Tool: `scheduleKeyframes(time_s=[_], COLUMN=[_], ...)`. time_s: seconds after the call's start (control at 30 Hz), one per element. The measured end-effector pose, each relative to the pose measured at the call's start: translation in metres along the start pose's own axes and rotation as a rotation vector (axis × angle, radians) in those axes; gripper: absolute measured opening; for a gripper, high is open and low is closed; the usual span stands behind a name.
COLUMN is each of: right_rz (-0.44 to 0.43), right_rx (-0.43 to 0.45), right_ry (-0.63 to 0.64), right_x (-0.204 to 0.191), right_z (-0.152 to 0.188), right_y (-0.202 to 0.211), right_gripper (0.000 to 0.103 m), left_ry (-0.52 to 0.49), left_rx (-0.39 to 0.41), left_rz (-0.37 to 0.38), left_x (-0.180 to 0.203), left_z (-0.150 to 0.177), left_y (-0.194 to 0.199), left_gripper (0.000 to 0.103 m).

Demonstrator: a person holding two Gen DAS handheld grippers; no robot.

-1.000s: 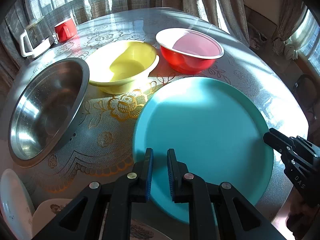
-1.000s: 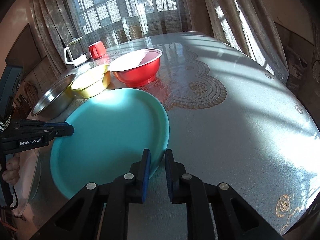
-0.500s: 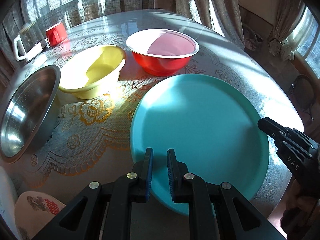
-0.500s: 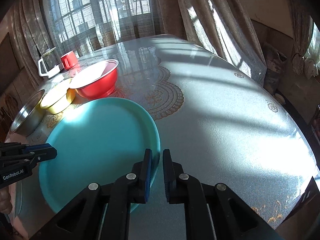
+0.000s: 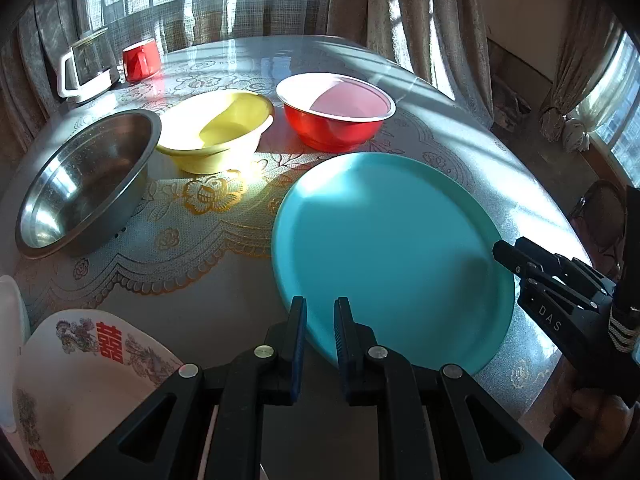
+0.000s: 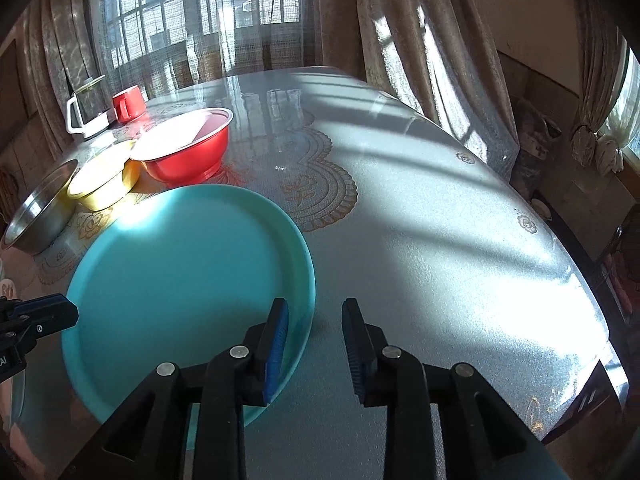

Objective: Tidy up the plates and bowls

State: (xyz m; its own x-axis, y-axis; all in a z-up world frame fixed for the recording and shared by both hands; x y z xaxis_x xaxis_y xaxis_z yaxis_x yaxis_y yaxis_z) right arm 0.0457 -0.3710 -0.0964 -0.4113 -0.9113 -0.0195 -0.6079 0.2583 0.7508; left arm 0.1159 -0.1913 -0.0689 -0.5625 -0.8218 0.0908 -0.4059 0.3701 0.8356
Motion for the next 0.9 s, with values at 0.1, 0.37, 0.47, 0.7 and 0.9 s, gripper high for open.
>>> scheduleKeyframes(time_s=[0.1, 0.37, 0.47, 0.7, 0.9], right_rz=[0.007, 0.025, 0.006, -0.015, -0.130], right_rx=[0.005, 0.013, -0.006, -0.005, 0.043], right_ry=[0.019, 0.068, 0.064, 0.036, 0.068], right_x=[-0.005, -0.016, -0.020, -0.021, -0.047], right_z=[0.001, 0.007, 0.011, 0.014, 0.000], right_y=[0.002, 0.006, 0.004, 0.009, 0.033], right_gripper=[0.034, 0.037, 0.037, 0.039, 0.040], left_ry=[0.020, 0.035, 0.047, 0.048, 0.084], left_rx=[0.009, 0.063, 0.056, 0.041, 0.098], left_rz=[-0.011, -0.035, -0.031, -0.045, -0.056], left_x=[-0.007, -0.013, -0.014, -0.008, -0.021], left_z=[0.003, 0.009, 0.009, 0.006, 0.012], left_y=[0.003, 0.017, 0.014, 0.005, 0.026], left_gripper=[0.014, 0.014, 0.014, 0.014, 0.015])
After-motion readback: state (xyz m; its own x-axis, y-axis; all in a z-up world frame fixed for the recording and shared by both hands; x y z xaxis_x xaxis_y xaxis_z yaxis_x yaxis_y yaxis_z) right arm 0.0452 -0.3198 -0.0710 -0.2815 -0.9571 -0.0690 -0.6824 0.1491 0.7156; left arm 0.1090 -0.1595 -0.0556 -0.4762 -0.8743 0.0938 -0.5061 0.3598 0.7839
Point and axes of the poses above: each gripper's, at about its wrist camera, not at the fingertips, and y roughly against the way its jaws point, x to its right, z to its underside, the point moved 5 cm from there along -y, roughly the way its jaws point, and after that the axes turned 2 degrees about -y, right-handed, at the moved point
